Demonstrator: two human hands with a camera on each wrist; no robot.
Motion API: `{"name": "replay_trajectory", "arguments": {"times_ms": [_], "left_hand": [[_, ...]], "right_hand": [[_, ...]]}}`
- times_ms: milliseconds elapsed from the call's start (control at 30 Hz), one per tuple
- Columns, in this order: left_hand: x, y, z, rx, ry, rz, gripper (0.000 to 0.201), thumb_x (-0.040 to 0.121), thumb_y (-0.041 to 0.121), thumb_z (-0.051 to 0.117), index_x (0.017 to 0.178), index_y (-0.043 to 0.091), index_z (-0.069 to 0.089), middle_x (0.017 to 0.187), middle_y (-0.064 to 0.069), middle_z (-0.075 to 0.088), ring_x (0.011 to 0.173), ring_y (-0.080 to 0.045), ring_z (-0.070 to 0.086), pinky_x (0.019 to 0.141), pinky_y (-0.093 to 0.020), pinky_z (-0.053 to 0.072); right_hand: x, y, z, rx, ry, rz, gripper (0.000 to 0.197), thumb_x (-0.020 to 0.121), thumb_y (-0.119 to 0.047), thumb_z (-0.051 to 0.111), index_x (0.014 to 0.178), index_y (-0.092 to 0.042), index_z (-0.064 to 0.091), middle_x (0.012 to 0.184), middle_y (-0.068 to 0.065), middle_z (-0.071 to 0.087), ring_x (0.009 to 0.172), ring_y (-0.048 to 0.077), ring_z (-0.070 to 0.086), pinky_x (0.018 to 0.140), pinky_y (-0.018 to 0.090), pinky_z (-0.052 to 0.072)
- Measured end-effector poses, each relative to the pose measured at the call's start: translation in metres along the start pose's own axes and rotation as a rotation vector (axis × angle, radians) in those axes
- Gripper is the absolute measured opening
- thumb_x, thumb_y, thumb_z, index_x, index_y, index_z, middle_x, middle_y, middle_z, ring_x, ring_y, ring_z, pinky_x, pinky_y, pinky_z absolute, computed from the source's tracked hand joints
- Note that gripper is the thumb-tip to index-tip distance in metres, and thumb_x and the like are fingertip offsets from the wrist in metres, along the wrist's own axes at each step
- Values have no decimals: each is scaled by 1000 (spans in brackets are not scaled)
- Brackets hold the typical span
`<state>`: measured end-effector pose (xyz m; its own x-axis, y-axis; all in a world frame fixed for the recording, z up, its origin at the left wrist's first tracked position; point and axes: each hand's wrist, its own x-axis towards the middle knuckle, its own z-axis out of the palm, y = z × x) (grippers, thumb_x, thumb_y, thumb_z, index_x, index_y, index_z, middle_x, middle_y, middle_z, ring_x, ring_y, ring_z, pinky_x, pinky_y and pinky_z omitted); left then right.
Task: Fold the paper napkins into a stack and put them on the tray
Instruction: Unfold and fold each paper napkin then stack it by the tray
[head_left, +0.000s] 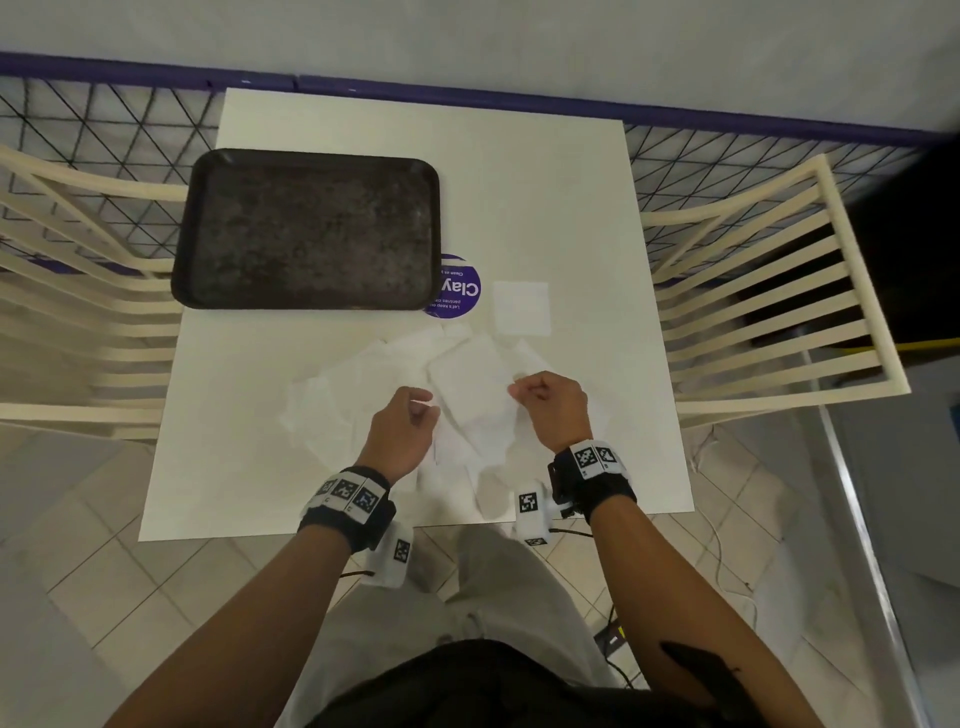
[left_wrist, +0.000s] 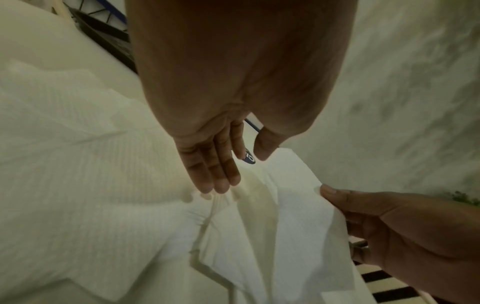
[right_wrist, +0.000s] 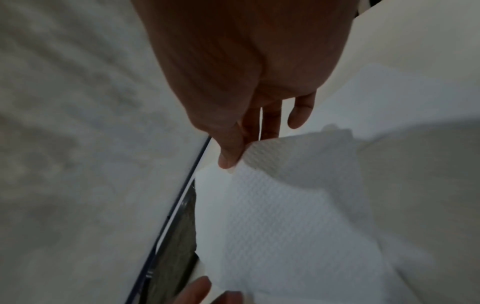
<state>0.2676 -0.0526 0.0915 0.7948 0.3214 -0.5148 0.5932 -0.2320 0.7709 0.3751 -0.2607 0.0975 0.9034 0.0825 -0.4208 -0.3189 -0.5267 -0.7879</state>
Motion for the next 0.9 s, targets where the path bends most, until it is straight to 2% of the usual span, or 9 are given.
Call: {"name": "replay_trajectory", "arguments": {"times_ms": [167, 267, 367, 467, 600, 667, 733, 800, 900], "left_hand": [[4, 18, 8, -253, -47, -49, 43, 98, 45, 68, 130, 18, 59, 100, 1, 79, 99, -18, 74, 92, -42, 60], [1, 30, 11, -409, -56, -8, 43, 97, 36, 73, 129, 8, 63, 99, -6, 79, 97, -23, 76, 88, -42, 62], [1, 33, 11, -422, -26, 44, 35, 94, 20, 77, 125, 13, 62, 92, -5, 77, 88, -21, 73, 92, -45, 61], [3, 33, 10, -365, 36, 77, 38, 94, 18, 76, 128, 18, 60, 82, -3, 74, 84, -20, 72, 94, -47, 60], [1, 36, 7, -241, 101, 155, 44, 96, 20, 74, 135, 26, 56, 80, -2, 72, 81, -20, 72, 90, -35, 58], [-2, 37, 4, -165, 111, 210, 37, 98, 19, 71, 131, 28, 61, 79, 1, 70, 80, -18, 70, 87, -29, 55], [-2, 36, 3, -101, 113, 258, 24, 99, 19, 69, 121, 29, 71, 80, 4, 70, 79, -18, 69, 86, -31, 57], [-1, 35, 2, -60, 113, 272, 17, 99, 20, 70, 113, 27, 76, 86, 8, 73, 81, -12, 69, 87, -31, 59], [-3, 38, 1, -18, 127, 278, 16, 96, 26, 73, 112, 24, 78, 94, 13, 75, 84, 4, 68, 85, -14, 54]], "right_hand": [[-4, -5, -4, 163, 65, -13, 6, 85, -25, 81, 82, -23, 75, 89, -5, 78, 90, 14, 72, 90, 31, 55], [-7, -9, -5, 224, 104, -21, 7, 86, -24, 79, 83, -21, 74, 90, -6, 77, 89, 14, 71, 88, 32, 54], [-11, -12, -5, 249, 100, -7, 8, 86, -26, 79, 86, -21, 73, 92, -3, 78, 90, 15, 72, 92, 40, 57], [-16, -13, -6, 262, 30, -38, 24, 85, -28, 79, 106, -33, 69, 93, 4, 77, 91, 21, 71, 94, 44, 56], [-23, -22, -11, 179, -87, -180, 57, 82, -21, 82, 127, -47, 59, 97, 0, 64, 83, 15, 61, 84, 26, 56], [-24, -26, -11, 107, -103, -218, 50, 82, -18, 82, 124, -40, 67, 89, -6, 55, 77, 11, 53, 81, 22, 52], [-24, -28, -9, 79, -94, -221, 39, 83, -18, 82, 119, -30, 73, 83, -8, 51, 74, 10, 50, 79, 20, 48], [-24, -29, -9, 75, -75, -220, 29, 84, -20, 82, 112, -25, 76, 82, -8, 56, 72, 10, 51, 77, 19, 47], [-25, -31, -8, 46, -54, -245, 14, 86, -25, 80, 100, -25, 79, 88, -8, 68, 74, 10, 54, 76, 19, 47]]}}
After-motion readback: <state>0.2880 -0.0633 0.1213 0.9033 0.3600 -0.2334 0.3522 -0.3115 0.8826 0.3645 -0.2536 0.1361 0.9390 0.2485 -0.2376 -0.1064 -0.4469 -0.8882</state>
